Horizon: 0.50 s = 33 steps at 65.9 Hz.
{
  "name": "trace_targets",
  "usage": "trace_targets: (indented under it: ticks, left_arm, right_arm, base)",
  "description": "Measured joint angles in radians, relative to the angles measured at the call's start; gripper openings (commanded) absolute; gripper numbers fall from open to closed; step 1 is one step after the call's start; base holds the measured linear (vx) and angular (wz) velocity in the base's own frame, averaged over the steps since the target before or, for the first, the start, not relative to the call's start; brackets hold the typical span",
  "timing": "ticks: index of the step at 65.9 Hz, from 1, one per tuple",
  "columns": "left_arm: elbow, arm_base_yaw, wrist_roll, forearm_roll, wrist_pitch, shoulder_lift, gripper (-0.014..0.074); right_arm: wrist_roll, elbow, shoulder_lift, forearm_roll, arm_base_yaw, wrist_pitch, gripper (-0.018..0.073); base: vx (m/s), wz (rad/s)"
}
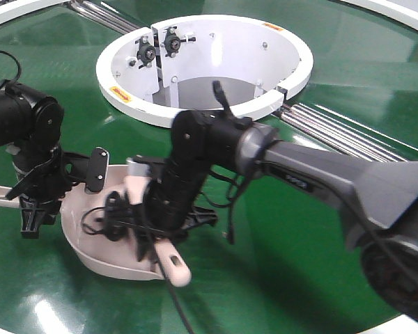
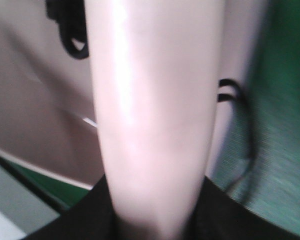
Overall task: Clean and inspect green conveyor with broom and dustpan
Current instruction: 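Sweep the black cable bundle into the dustpan with the right-held brush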
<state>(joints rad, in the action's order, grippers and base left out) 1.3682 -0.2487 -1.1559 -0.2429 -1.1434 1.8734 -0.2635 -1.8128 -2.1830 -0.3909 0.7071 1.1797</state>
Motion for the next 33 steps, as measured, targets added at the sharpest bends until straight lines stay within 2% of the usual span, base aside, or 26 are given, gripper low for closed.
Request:
trace_targets:
  ticks: [11,33]
  left_arm:
    - [0.0,0.0,0.0,0.001,0.0,0.0,-0.0006]
    - [0.0,0.0,0.0,0.002,0.0,0.0,-0.0006]
  right_arm:
    - [0.009,-0.153,-0.039,0.003,0.013,0.041,-0.0004]
    - [-0.041,-0.18,0.02,0.18,-0.017,0.06,-0.0004]
  base:
    - [0.0,0.0]
    - [0.0,0.0]
